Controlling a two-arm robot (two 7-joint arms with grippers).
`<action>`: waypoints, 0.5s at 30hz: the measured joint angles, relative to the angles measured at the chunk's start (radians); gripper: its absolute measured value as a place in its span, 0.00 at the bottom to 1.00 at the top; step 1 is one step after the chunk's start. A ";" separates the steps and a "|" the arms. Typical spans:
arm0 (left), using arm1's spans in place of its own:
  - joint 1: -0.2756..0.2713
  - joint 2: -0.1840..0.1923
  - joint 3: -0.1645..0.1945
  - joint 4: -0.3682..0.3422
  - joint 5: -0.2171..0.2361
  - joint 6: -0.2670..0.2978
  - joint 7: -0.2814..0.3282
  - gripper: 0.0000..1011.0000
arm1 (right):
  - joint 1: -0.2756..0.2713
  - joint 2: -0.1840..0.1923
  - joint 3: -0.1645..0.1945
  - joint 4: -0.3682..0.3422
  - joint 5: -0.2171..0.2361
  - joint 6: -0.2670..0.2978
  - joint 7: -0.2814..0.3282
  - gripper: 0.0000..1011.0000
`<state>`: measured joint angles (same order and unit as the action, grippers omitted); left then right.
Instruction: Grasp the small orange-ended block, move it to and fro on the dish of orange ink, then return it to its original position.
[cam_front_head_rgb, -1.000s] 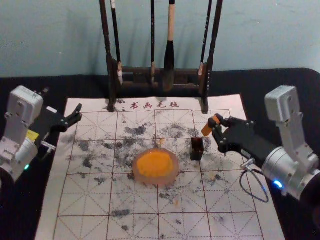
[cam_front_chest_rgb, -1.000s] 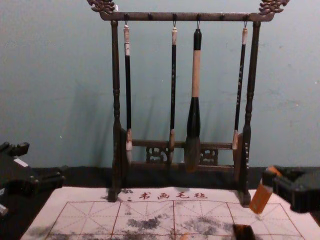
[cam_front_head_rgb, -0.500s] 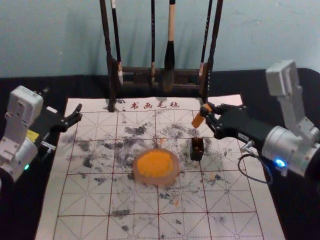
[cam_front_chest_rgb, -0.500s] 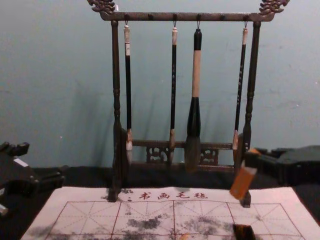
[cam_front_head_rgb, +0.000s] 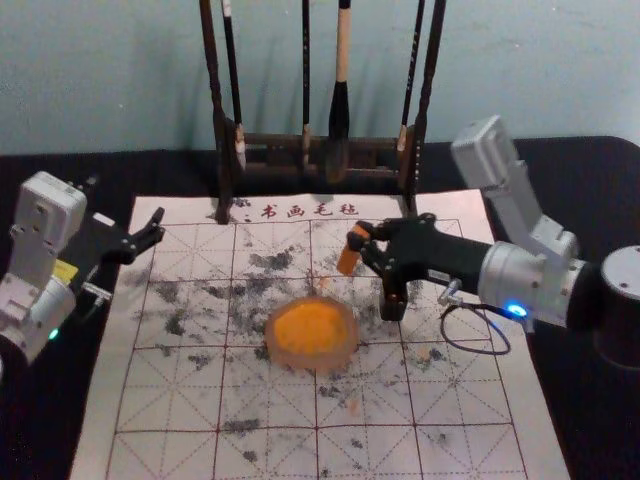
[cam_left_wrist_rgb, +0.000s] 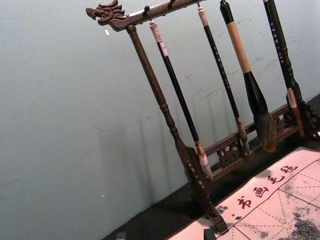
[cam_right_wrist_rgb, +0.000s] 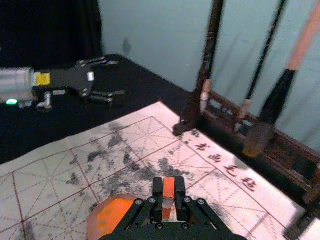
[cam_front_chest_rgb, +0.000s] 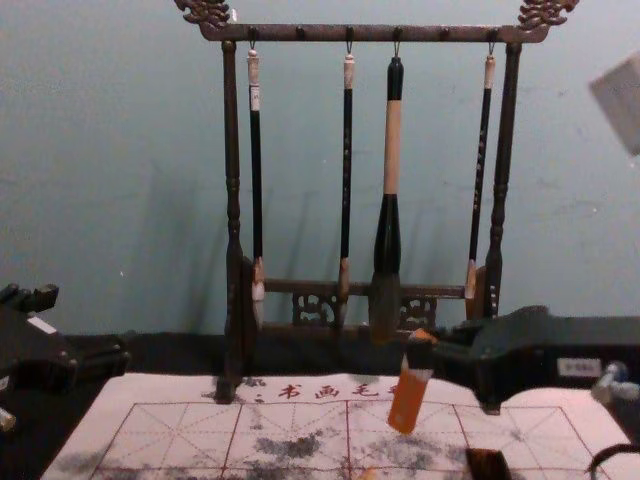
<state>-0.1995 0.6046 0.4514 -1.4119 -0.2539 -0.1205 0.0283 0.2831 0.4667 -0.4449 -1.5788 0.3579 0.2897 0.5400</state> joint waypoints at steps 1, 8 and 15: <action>0.000 0.000 0.000 0.000 0.000 0.000 0.000 0.99 | 0.007 0.000 -0.008 0.006 -0.004 -0.002 0.004 0.14; 0.000 0.000 0.000 0.000 0.000 0.000 0.000 0.99 | 0.056 -0.001 -0.072 0.057 -0.029 -0.018 0.030 0.14; 0.000 0.000 0.000 0.000 0.000 0.000 0.000 0.99 | 0.084 0.000 -0.116 0.084 -0.032 -0.029 0.048 0.14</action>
<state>-0.1995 0.6047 0.4514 -1.4119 -0.2538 -0.1205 0.0283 0.3669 0.4670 -0.5606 -1.4945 0.3254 0.2607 0.5878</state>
